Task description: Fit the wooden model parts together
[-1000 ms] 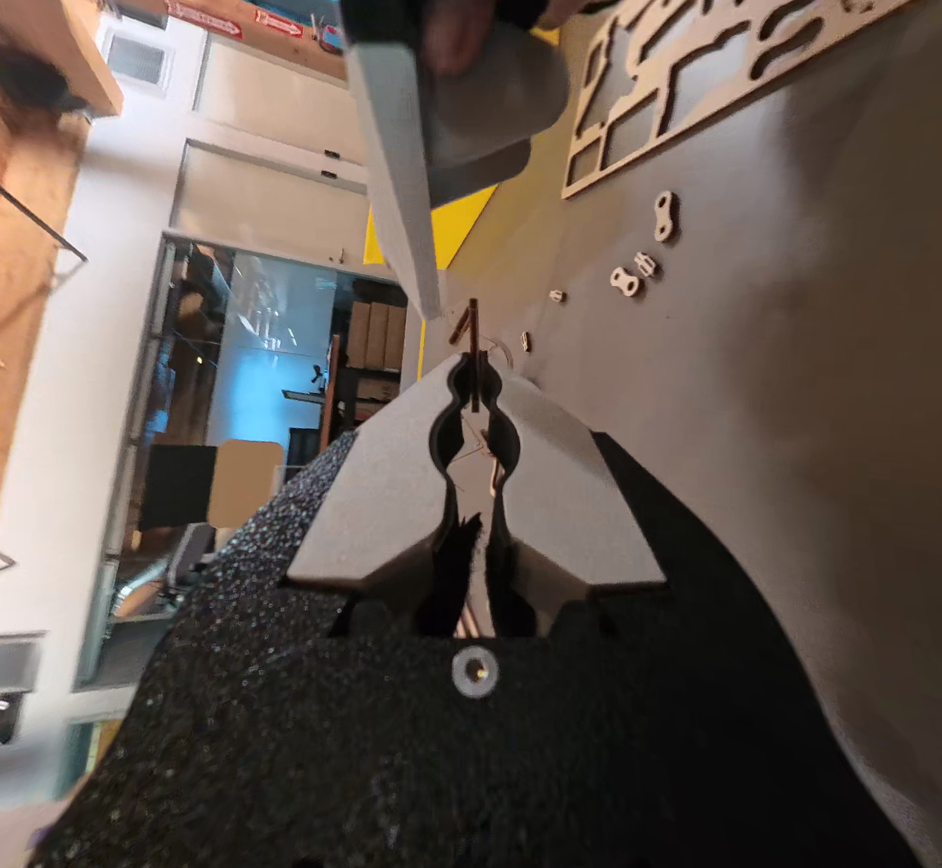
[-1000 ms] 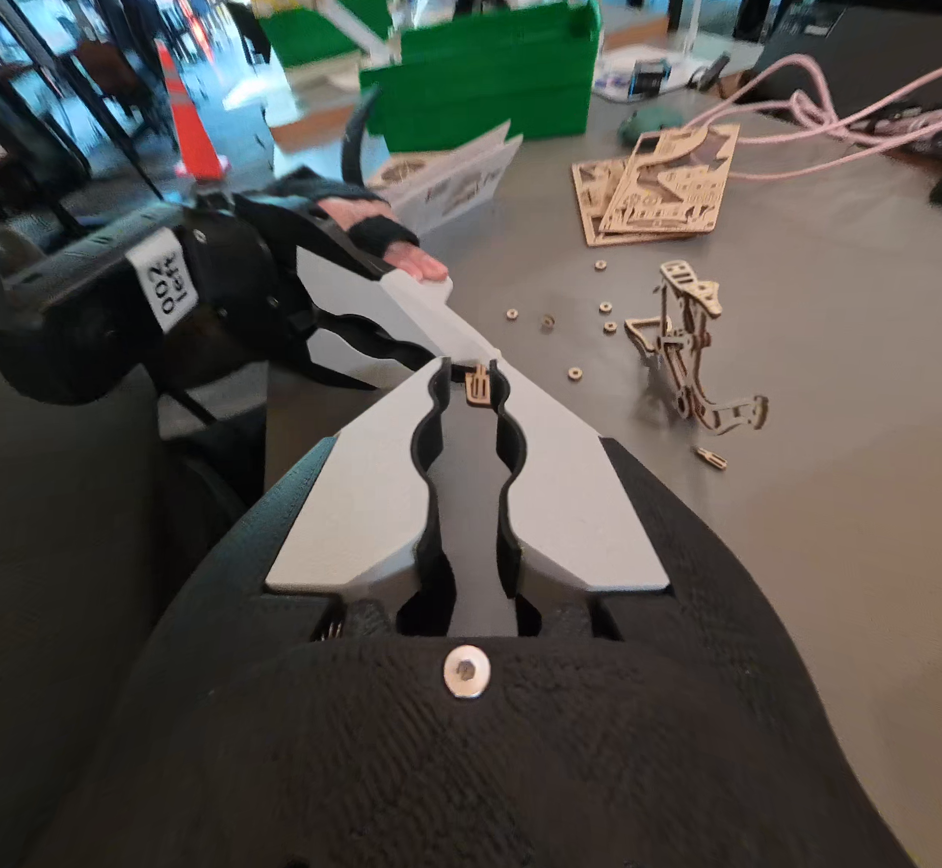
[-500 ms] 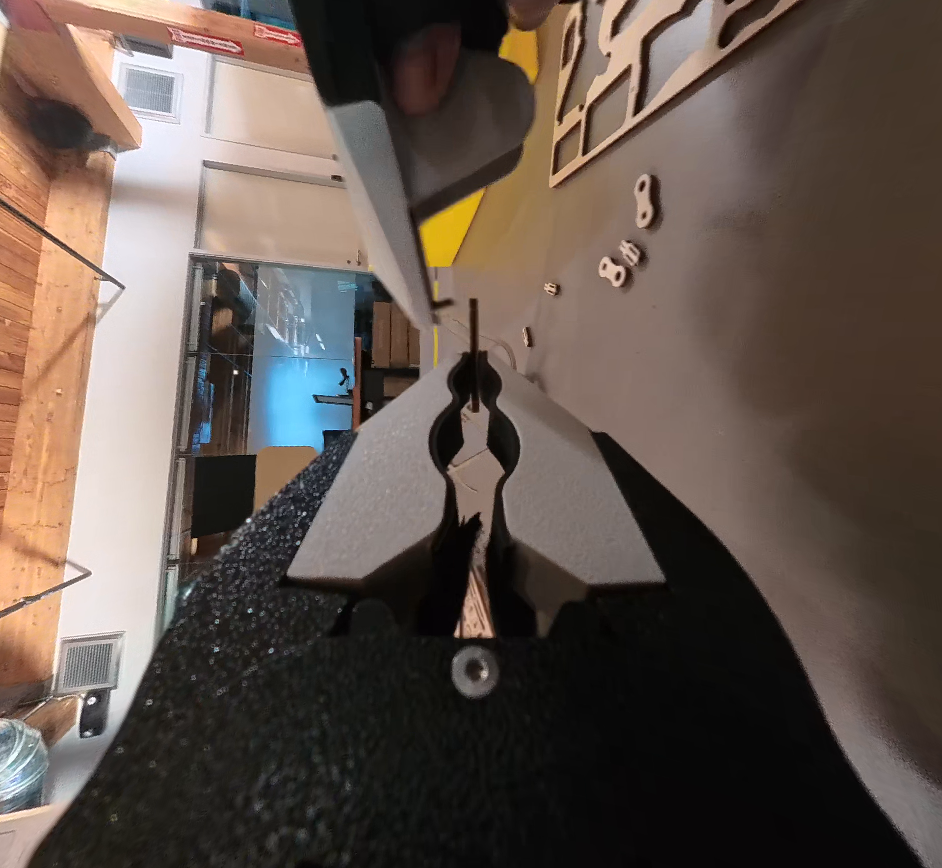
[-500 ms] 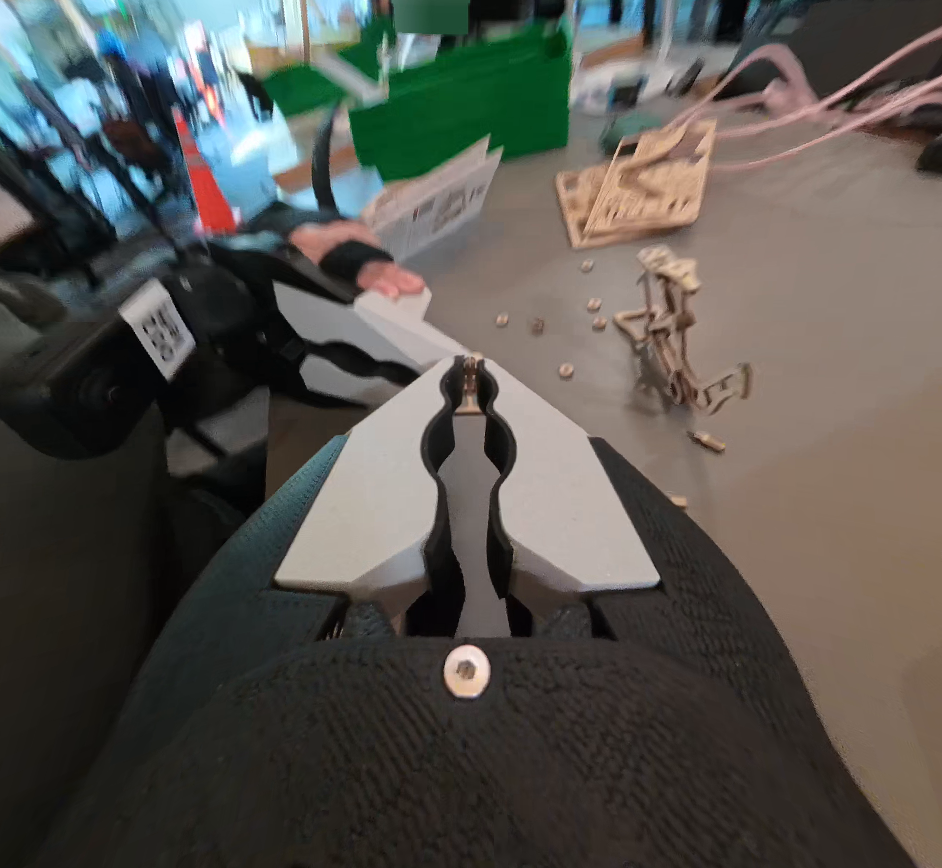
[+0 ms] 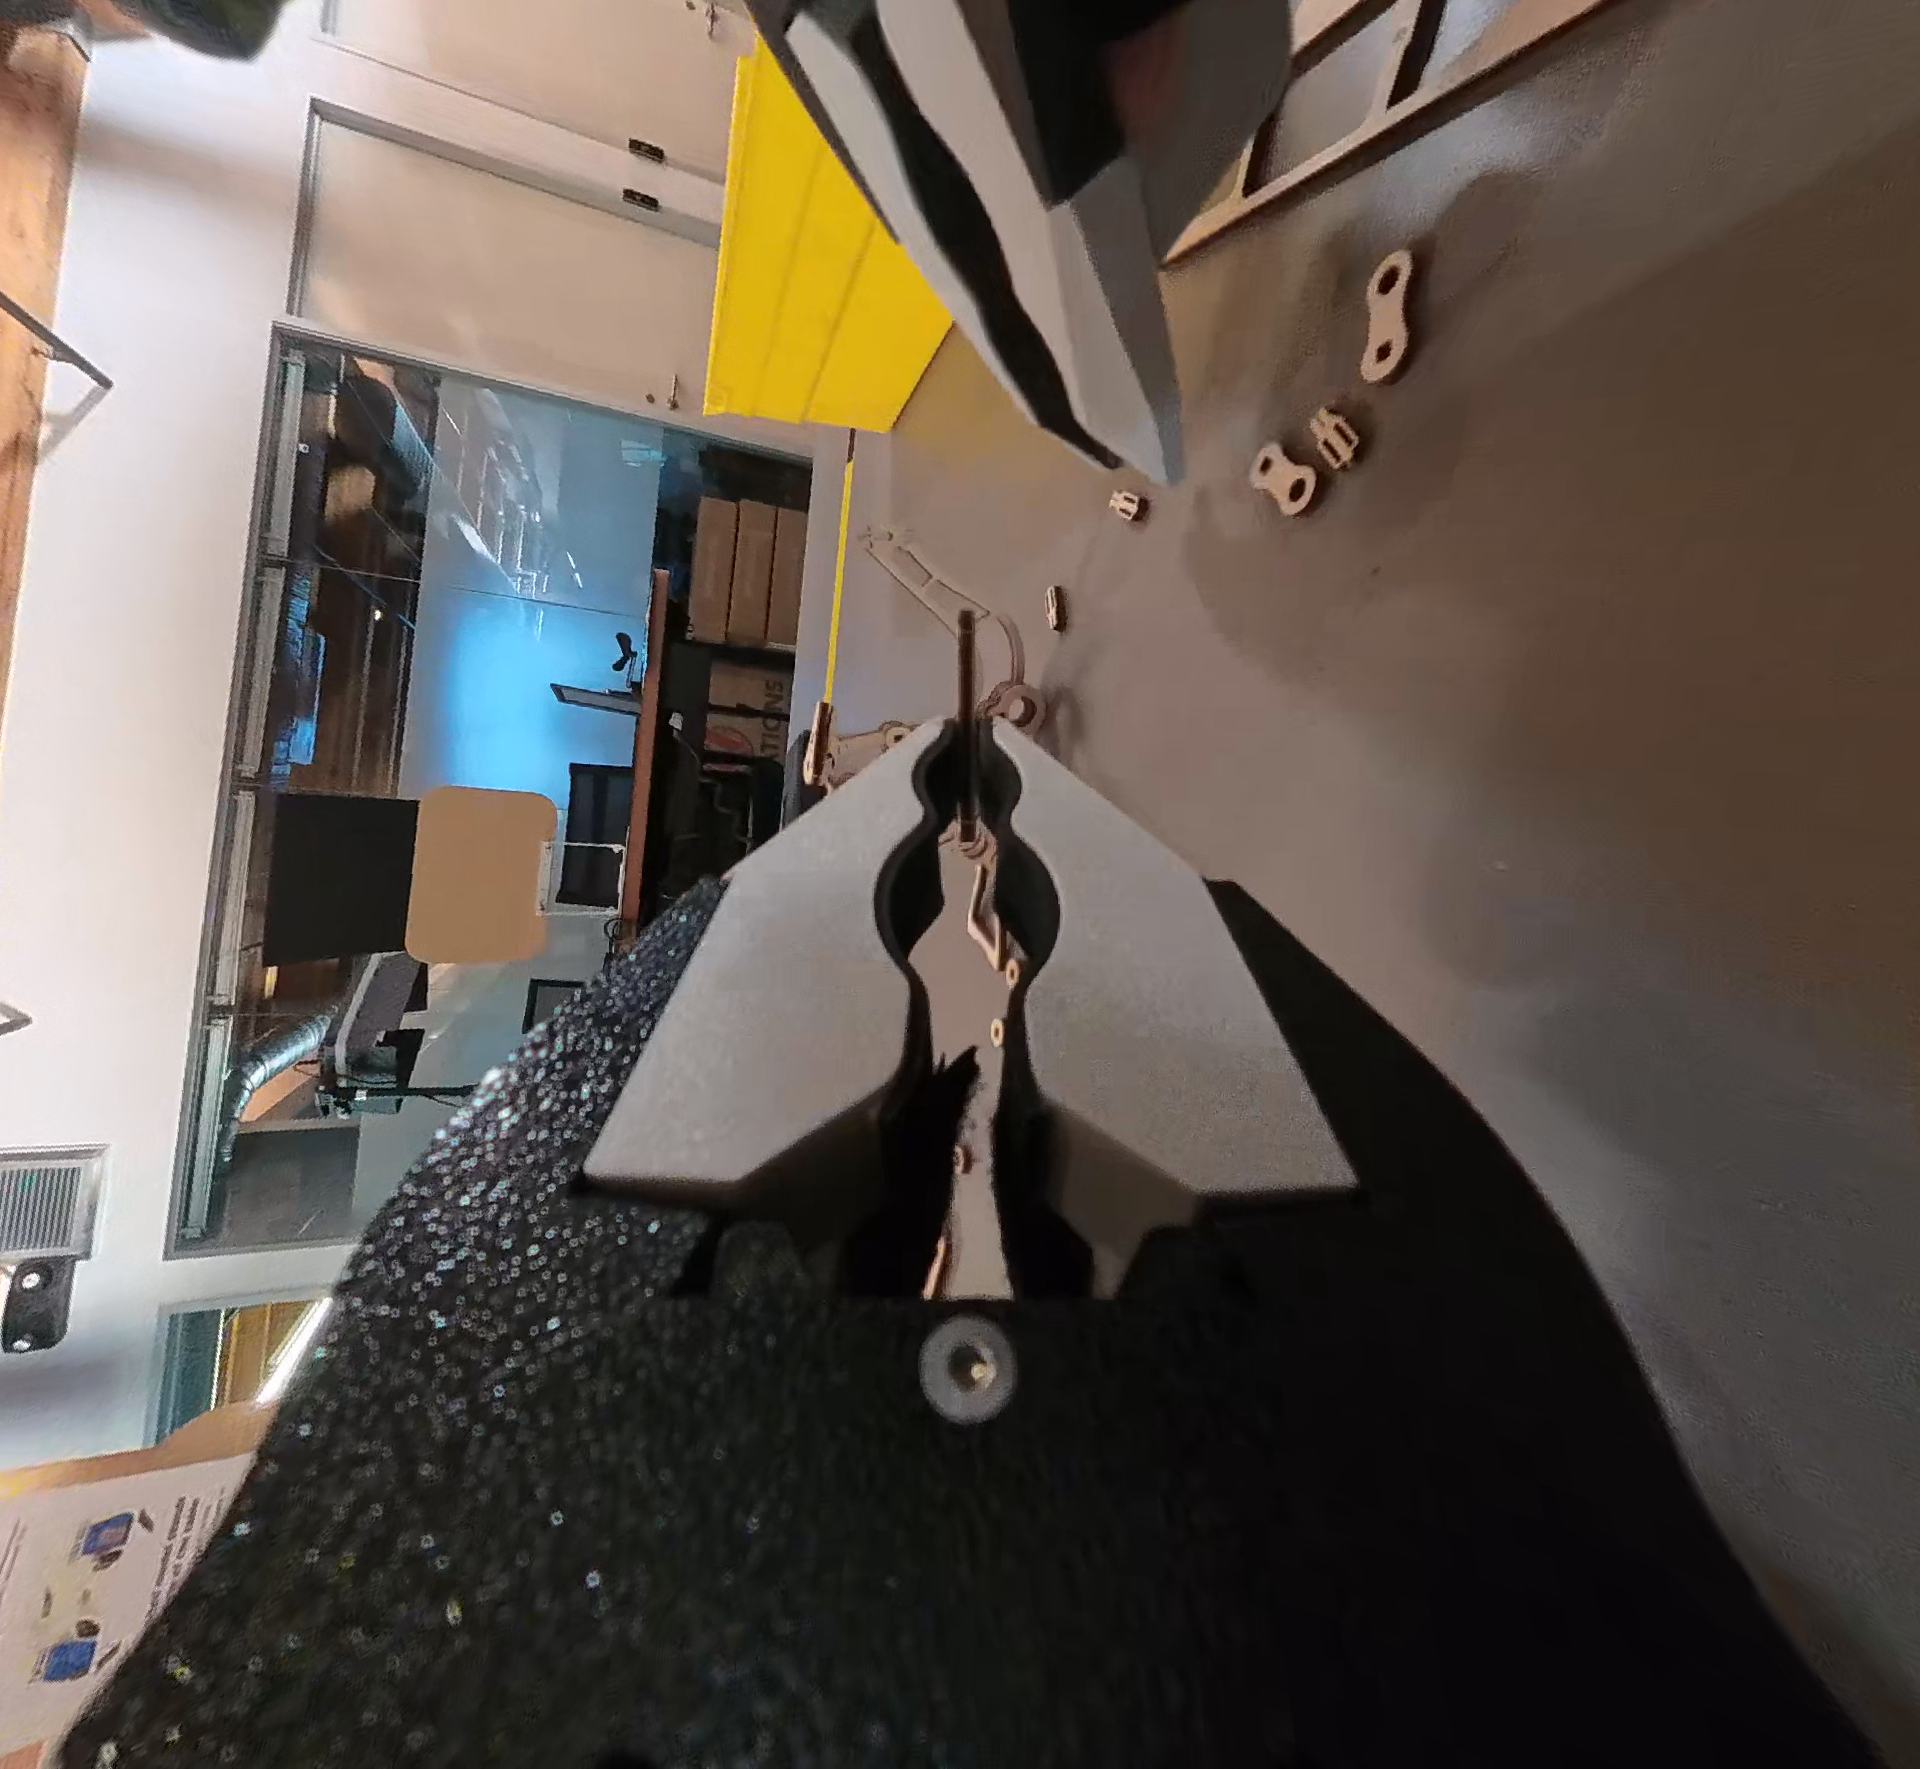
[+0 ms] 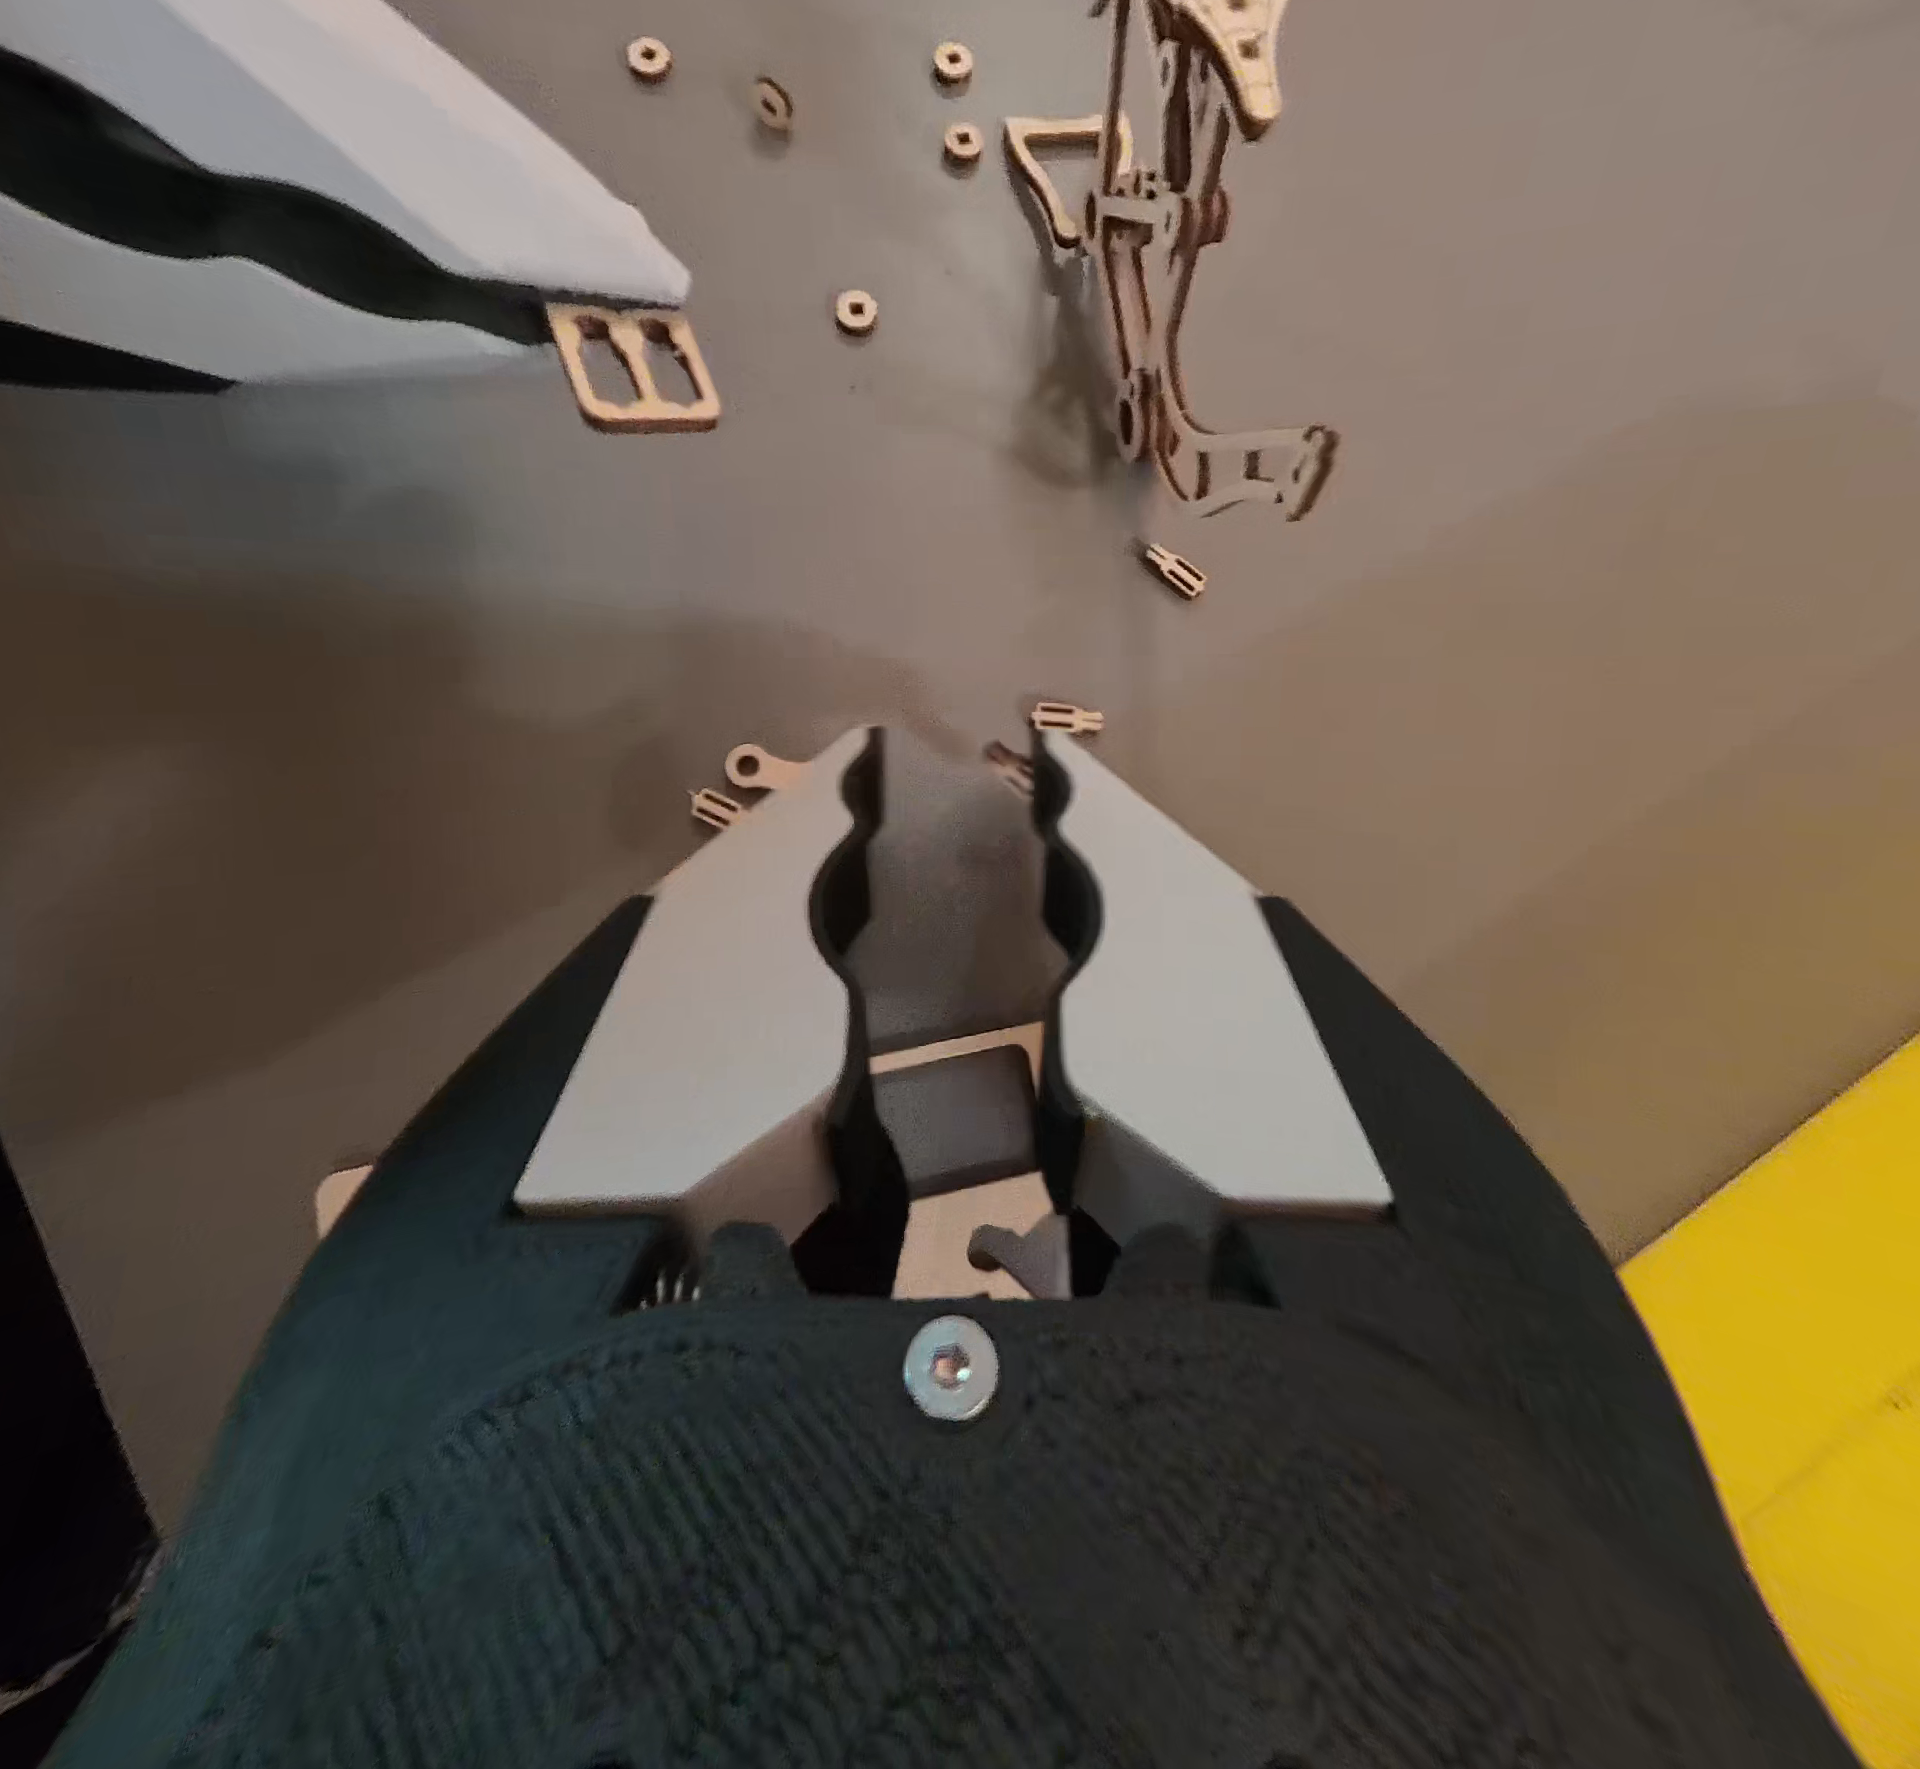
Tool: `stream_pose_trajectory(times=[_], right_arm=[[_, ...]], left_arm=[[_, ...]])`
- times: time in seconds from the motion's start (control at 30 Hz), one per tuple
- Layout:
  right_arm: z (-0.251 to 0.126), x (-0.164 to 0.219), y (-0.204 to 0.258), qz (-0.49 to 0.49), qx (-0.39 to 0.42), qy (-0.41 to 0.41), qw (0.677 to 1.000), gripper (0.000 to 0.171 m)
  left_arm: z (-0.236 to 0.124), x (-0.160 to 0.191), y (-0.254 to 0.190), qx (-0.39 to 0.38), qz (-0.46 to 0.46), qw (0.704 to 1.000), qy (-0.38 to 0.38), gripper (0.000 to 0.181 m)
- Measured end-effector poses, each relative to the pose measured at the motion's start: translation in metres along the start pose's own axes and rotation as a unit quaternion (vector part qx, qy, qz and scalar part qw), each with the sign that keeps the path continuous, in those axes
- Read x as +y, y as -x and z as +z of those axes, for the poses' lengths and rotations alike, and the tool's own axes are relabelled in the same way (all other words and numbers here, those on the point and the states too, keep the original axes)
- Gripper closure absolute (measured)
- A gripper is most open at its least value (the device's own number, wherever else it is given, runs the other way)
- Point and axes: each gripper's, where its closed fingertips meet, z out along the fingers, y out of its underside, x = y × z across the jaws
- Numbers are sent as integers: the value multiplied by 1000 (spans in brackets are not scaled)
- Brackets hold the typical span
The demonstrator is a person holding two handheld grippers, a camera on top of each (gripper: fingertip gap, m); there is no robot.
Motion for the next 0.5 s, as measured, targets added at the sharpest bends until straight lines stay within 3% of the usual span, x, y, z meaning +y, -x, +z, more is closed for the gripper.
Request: stream_pose_trajectory(times=[0.1, 0.17, 0.3, 0.43, 0.5], right_arm=[[-4, -6, 2, -5, -9, -23, 1000, 121], [-11, -20, 10, -39, -16, -67, 997, 121], [-36, -55, 48, -147, -47, -178, 972, 145], [-46, -62, 68, -238, -42, -201, 949, 167], [-48, -60, 72, -265, -36, -197, 943, 170]], left_arm=[[0, -1, 0, -1, -2, 1000, -4, 181], [-1, -4, 0, 7, -16, 1000, -18, 181], [-7, -19, -1, 36, -67, 994, -77, 180], [-14, -31, 0, 61, -109, 984, -128, 181], [-17, -36, -3, 74, -116, 980, -143, 181]])
